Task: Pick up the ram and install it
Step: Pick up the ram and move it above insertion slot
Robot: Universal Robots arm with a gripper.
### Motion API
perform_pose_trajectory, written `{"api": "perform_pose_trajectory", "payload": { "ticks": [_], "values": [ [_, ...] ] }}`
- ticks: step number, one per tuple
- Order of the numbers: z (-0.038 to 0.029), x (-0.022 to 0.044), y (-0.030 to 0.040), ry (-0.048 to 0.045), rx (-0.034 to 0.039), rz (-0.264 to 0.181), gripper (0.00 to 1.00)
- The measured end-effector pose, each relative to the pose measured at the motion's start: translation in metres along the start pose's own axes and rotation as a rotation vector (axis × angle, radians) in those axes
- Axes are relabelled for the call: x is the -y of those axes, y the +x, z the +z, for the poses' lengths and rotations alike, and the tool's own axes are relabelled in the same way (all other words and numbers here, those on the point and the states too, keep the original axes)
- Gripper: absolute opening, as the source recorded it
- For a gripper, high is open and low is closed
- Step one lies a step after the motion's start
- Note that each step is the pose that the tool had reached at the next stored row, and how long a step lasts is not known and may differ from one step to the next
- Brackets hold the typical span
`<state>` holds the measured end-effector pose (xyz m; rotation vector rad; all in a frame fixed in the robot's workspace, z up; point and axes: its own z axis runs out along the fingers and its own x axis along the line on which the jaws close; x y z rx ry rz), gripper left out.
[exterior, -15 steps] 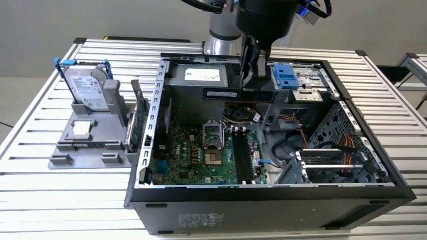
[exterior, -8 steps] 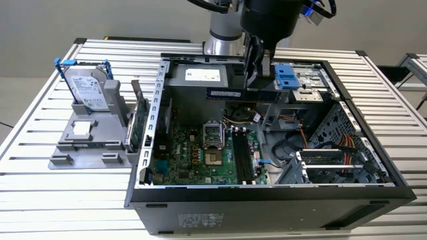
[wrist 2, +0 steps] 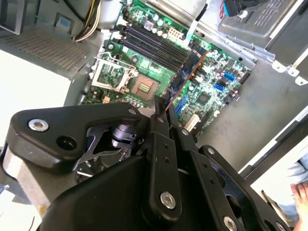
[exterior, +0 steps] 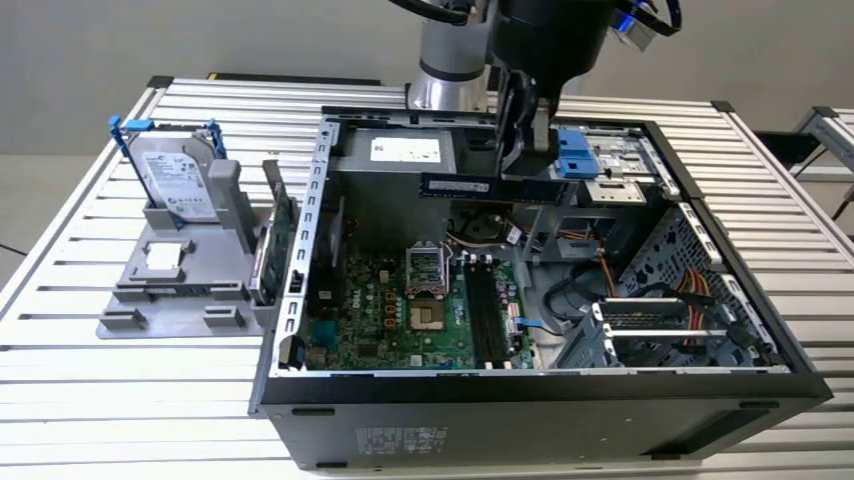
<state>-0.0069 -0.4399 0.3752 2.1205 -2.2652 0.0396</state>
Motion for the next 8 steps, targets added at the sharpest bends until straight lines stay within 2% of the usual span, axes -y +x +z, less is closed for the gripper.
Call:
{"api": "perform_pose_trajectory", "payload": {
  "ticks": [8],
  "values": [
    [-0.0001,0.0068,-0.0021,-0.0001,0.0,0.001,0.0]
  ]
}}
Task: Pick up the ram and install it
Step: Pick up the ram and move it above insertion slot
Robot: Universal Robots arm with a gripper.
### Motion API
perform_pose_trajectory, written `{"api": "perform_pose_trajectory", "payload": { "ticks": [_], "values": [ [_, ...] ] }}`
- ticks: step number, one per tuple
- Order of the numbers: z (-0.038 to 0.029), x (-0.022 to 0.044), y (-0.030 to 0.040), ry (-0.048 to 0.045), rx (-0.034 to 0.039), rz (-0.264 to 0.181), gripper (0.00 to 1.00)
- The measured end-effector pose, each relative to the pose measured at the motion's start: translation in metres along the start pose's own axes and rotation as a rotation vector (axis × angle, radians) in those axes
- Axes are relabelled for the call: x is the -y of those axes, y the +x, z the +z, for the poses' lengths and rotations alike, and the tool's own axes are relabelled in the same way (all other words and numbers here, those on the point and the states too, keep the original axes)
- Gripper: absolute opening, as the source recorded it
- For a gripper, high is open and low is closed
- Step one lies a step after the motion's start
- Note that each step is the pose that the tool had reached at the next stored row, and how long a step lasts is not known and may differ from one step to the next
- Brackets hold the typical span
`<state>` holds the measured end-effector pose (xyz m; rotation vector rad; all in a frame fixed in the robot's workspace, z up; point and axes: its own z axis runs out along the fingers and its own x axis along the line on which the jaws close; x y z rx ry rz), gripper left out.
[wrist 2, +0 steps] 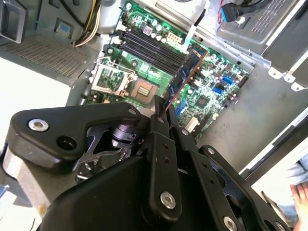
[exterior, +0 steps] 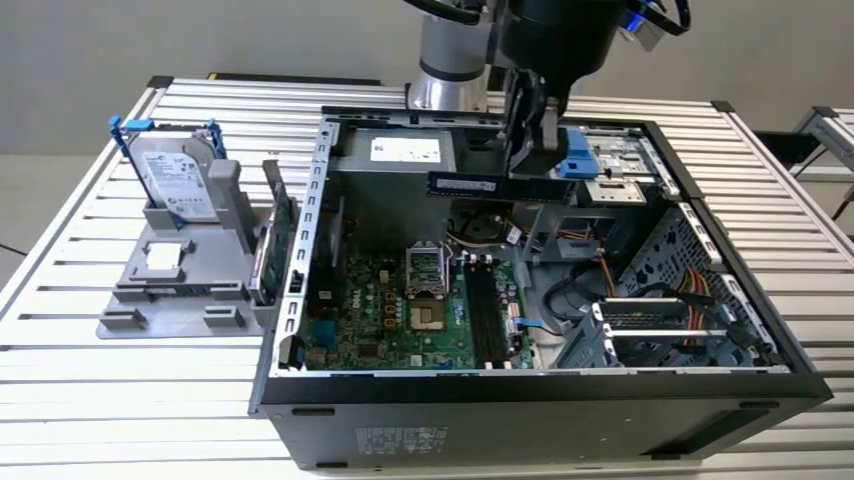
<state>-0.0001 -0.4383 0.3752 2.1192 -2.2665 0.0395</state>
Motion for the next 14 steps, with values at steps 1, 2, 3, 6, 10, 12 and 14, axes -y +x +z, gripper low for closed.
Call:
{"api": "perform_pose_trajectory", "payload": {
  "ticks": [1,2,3,6,10,12,14],
  "values": [
    [0.0,0.0009,-0.0002,0.0,0.0,0.0,0.0],
    [0.0,0.0018,-0.0003,0.0,0.0,0.0,0.0],
    [0.0,0.0026,-0.0004,0.0,0.0001,0.0,0.0],
    [-0.0001,0.0044,-0.0006,0.0,0.0,0.0,0.0],
    [-0.0001,0.0064,-0.0007,0.0,0.0,0.0,0.0],
    [-0.0001,0.0073,-0.0008,0.0,0.0,0.0,0.0],
    [-0.0001,0.008,-0.0008,0.0,0.0,0.0,0.0]
  ]
}}
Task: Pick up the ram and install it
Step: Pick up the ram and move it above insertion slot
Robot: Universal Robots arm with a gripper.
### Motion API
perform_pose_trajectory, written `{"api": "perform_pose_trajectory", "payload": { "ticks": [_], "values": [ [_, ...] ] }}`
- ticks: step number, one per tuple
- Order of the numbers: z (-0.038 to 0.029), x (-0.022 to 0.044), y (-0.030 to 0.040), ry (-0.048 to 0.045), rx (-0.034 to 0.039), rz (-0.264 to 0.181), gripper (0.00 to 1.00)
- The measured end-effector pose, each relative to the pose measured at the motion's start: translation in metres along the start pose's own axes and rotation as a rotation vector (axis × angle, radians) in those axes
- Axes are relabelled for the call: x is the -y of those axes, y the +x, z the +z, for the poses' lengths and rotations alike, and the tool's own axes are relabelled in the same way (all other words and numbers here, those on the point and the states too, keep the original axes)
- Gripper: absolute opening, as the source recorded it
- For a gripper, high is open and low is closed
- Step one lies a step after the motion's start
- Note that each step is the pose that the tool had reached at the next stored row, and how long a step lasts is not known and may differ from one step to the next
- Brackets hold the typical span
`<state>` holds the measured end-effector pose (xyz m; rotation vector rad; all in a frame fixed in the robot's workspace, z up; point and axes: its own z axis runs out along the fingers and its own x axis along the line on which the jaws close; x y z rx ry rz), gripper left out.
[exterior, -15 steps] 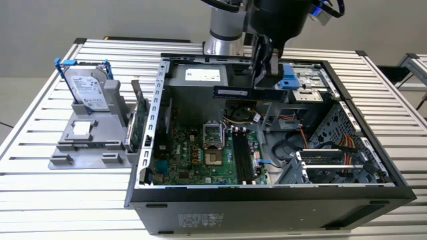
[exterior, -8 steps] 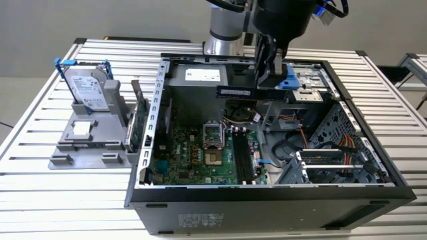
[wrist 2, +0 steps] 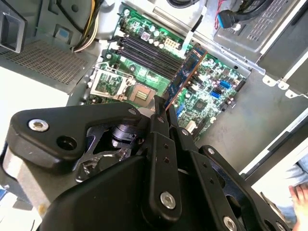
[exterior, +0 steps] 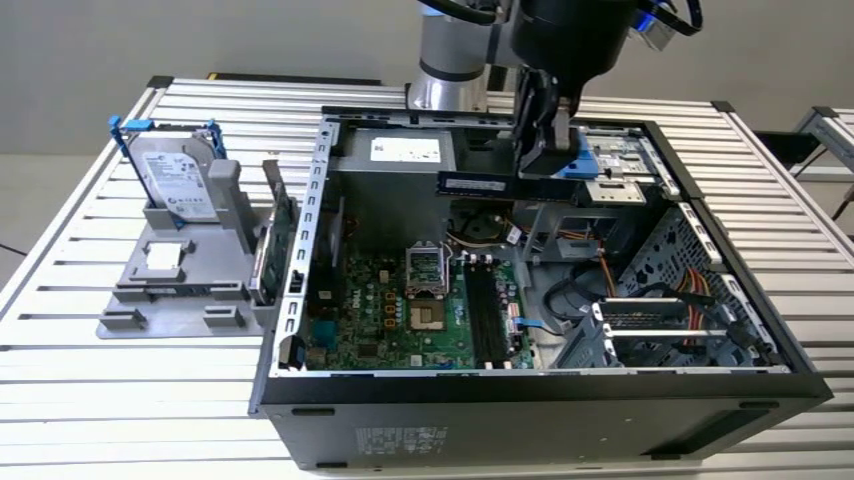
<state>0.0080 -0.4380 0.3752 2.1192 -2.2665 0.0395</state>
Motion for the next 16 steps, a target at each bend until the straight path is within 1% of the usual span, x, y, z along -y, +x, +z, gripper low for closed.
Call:
{"api": "perform_pose_trajectory", "payload": {
  "ticks": [5,6,16],
  "values": [
    [0.0,0.0016,-0.0001,0.0,0.0,0.0,0.0],
    [0.0,0.0017,-0.0001,0.0,-0.0009,0.0,0.0],
    [0.0,0.0017,-0.0001,0.0,-0.0008,0.002,0.0]
  ]
}}
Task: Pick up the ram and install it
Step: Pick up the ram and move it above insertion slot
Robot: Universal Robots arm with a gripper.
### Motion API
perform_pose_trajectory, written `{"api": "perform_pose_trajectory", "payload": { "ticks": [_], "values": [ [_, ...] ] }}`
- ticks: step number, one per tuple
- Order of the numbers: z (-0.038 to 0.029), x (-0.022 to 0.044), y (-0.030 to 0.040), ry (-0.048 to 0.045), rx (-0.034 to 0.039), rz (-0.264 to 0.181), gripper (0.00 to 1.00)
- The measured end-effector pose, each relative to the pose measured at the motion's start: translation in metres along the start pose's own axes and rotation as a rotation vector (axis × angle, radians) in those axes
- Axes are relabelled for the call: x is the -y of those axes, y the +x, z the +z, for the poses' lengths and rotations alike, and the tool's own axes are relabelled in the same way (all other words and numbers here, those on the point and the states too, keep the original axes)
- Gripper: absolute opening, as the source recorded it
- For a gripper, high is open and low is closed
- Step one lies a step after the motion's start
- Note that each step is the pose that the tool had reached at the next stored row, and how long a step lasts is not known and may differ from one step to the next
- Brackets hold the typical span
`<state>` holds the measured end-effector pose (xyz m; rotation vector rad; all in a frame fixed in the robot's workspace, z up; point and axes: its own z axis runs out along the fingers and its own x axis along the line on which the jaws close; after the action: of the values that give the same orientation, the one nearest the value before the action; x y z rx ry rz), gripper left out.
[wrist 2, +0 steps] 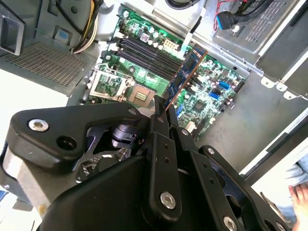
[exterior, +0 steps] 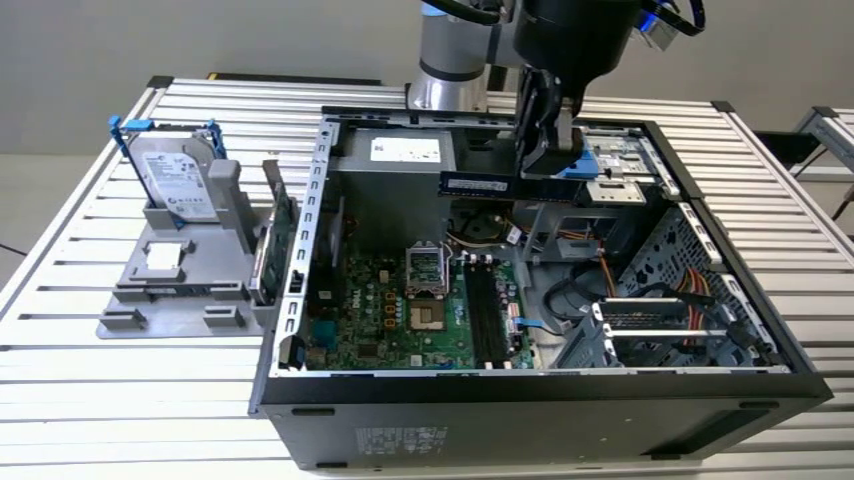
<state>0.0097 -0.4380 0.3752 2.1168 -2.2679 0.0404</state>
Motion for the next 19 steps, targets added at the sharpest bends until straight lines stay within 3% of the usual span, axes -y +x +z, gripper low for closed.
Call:
{"api": "perform_pose_trajectory", "payload": {
  "ticks": [19],
  "values": [
    [0.0,0.0,0.0,-0.0034,0.0005,0.073,0.0]
  ]
}}
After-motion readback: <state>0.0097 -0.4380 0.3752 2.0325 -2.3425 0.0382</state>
